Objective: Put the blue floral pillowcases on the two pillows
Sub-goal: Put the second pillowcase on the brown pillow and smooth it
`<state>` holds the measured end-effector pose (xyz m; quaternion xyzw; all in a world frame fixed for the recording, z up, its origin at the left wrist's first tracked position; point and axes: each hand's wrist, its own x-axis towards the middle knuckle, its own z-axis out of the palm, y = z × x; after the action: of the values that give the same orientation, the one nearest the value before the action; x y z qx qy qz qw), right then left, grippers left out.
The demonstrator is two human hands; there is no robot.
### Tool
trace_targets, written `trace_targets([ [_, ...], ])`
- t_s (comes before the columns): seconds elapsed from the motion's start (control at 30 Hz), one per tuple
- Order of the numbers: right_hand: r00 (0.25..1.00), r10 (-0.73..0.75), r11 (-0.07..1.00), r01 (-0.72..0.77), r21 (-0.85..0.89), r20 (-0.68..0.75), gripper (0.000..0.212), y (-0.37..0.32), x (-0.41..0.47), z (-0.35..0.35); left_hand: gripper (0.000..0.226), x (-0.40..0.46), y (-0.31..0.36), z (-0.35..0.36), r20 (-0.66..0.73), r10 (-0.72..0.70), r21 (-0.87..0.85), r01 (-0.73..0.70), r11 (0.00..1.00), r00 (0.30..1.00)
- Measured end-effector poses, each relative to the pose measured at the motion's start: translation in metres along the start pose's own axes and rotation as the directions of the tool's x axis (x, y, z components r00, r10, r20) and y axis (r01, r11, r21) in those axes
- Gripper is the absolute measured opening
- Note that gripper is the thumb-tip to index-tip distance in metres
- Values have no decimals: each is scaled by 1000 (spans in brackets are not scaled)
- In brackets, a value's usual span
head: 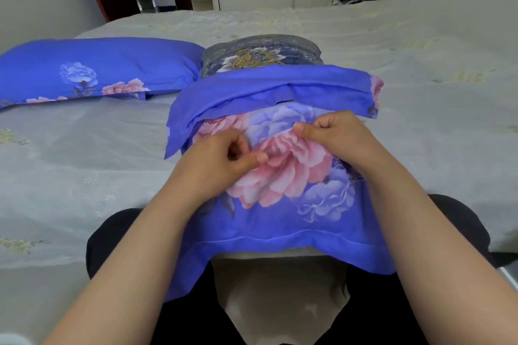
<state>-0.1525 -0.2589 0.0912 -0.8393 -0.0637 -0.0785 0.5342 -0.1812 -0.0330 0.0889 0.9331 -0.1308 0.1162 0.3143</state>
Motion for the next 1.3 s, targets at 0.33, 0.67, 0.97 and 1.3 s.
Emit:
trace_targets([
  [0.33, 988, 18, 955, 28, -294, 154, 40, 26, -14, -23, 36, 33, -31, -19, 351, -174, -339, 298, 892, 920],
  [0.67, 927, 167, 973, -210, -94, -336, 56, 67, 6, -5, 45, 26, -13, 28, -237, -168, -51, 160, 986, 957],
  [0.97, 850, 523, 852, -519, 76, -57, 66, 66, -2, -5, 95, 11, -20, 45, -280, -239, 100, 276, 956, 930],
  [1.3, 978, -131, 953, 169, 249, -163, 4, -84, 21, -60, 44, 45, 25, 54, 174, -419, -819, 368, 441, 891],
])
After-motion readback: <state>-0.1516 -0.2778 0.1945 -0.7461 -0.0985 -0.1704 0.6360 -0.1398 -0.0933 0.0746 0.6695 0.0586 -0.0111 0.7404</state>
